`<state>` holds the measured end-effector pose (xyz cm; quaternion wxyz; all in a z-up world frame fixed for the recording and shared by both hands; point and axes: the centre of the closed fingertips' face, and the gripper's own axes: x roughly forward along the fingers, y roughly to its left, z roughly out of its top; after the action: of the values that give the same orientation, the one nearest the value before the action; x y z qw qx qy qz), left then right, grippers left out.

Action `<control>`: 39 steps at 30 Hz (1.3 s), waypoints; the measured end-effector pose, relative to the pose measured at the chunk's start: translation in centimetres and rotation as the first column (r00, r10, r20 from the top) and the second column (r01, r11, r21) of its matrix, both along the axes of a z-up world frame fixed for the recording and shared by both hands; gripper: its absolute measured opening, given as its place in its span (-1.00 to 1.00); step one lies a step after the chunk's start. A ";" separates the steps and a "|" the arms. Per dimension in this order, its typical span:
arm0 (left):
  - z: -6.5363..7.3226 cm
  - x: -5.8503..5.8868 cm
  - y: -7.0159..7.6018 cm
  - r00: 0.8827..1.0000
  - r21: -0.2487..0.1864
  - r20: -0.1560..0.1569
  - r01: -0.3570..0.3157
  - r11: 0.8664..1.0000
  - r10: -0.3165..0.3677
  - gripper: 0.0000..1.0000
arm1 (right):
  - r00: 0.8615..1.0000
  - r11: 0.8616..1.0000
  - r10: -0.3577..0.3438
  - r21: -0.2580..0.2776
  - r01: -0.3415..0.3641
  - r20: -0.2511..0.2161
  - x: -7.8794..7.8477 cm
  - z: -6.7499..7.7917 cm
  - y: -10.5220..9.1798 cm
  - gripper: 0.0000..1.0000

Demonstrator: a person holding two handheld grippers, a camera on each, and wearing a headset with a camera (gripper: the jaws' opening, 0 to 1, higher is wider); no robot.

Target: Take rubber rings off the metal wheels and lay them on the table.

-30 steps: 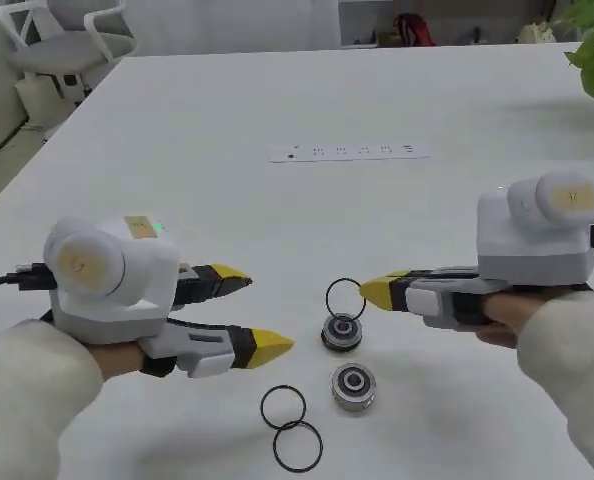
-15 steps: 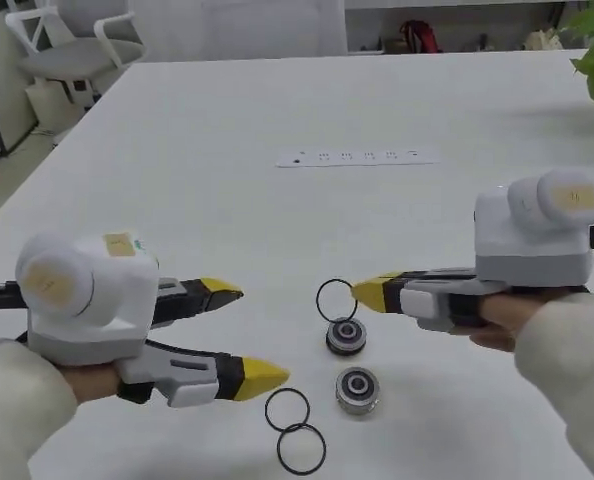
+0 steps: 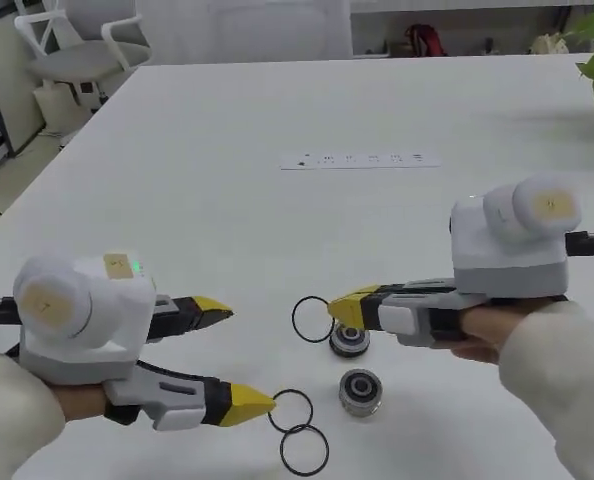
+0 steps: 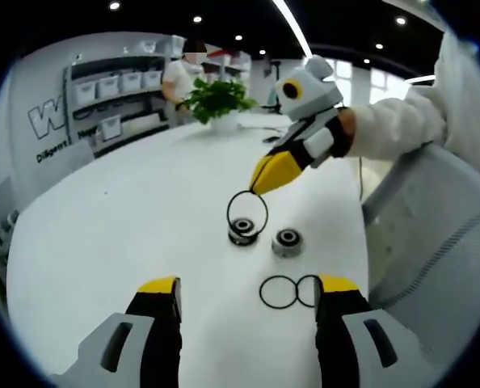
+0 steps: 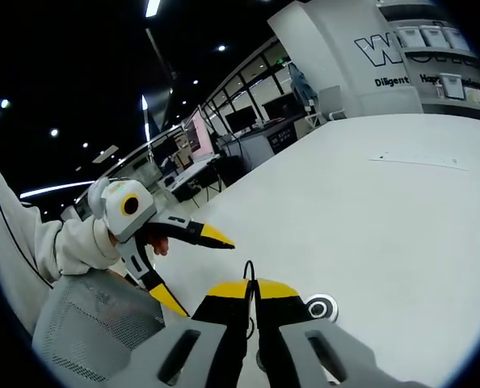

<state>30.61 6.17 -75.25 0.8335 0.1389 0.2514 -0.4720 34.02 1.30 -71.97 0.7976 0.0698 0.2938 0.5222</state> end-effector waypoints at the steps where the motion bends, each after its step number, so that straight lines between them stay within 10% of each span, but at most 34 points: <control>1: -0.1 -0.1 -0.1 1.000 0.004 -0.001 0.005 1.000 -0.005 0.36 | 1.000 1.000 0.006 -0.003 -0.006 0.000 -0.1 0.0 0.1 -1.00; 12: -2.1 -1.0 -0.3 0.997 0.074 -0.030 0.066 0.995 -0.064 0.35 | 0.997 0.996 0.082 -0.038 -0.083 -0.010 -1.9 -1.1 1.5 -1.00; 39: -2.5 -1.5 -0.5 0.995 0.090 -0.049 0.095 0.991 -0.091 0.37 | 0.967 0.948 0.247 -0.191 -0.254 -0.058 -5.9 -5.9 2.8 -1.00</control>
<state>29.10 5.65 -77.70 0.7976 0.1782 0.2847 -0.5011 28.08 4.14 -77.84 0.7227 -0.0388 0.3640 0.5863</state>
